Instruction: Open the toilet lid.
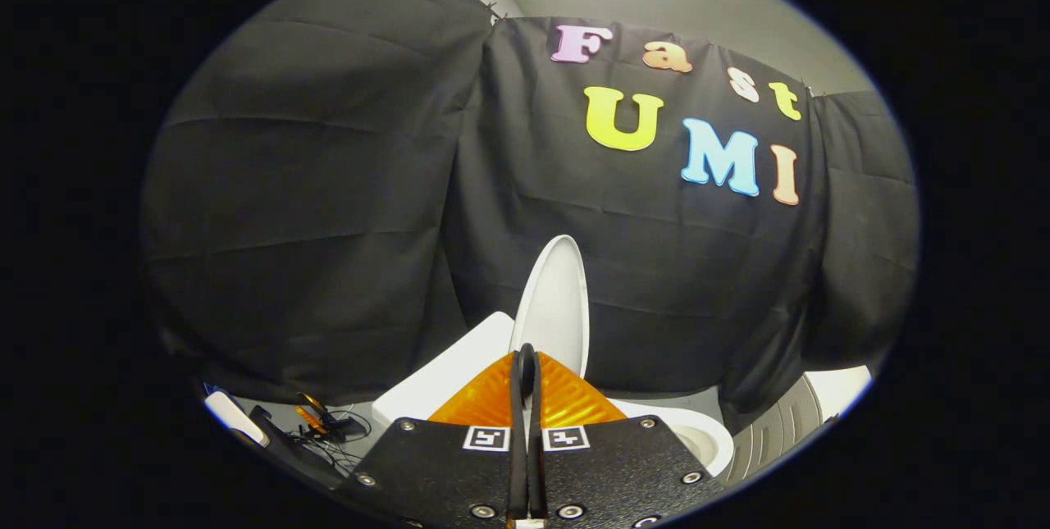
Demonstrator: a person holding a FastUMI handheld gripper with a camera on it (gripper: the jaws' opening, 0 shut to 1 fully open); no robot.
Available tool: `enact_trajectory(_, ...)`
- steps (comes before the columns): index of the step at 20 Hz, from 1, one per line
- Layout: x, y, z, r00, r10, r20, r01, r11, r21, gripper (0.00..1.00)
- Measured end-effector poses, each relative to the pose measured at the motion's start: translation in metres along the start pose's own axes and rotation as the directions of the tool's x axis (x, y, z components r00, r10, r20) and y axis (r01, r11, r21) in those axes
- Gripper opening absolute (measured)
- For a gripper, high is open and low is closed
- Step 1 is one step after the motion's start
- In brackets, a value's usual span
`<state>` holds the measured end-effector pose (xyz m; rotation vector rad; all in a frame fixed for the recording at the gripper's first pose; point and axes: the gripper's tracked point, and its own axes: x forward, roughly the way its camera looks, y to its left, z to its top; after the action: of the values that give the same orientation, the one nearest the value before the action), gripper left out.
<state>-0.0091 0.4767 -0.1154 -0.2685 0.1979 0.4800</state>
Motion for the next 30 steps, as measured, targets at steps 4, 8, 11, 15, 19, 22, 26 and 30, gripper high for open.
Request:
enact_trajectory(4, 0.000, 0.010, -0.002, 1.000, 0.025, 0.001, -0.025, 0.999, 0.028, 0.01)
enact_trajectory(8, 0.003, 0.014, 0.000, 0.999, 0.039, 0.002, -0.039, 0.998, 0.040, 0.01)
enact_trajectory(11, 0.002, 0.018, 0.001, 0.999, 0.037, -0.001, -0.037, 0.999, -0.006, 0.01)
enact_trajectory(15, -0.002, 0.020, 0.000, 0.999, 0.044, 0.003, -0.043, 0.998, -0.046, 0.01)
enact_trajectory(19, 0.000, 0.018, 0.002, 0.977, 0.213, 0.028, -0.214, 0.976, 0.034, 0.14)
enact_trajectory(22, -0.021, -0.005, 0.026, 0.945, 0.287, 0.155, -0.310, 0.938, 0.154, 0.46)
enact_trajectory(26, -0.042, -0.032, 0.058, 0.900, 0.331, 0.283, -0.394, 0.896, 0.206, 0.92)
enact_trajectory(30, -0.041, -0.085, 0.065, 0.914, 0.263, 0.308, -0.337, 0.916, 0.219, 0.93)
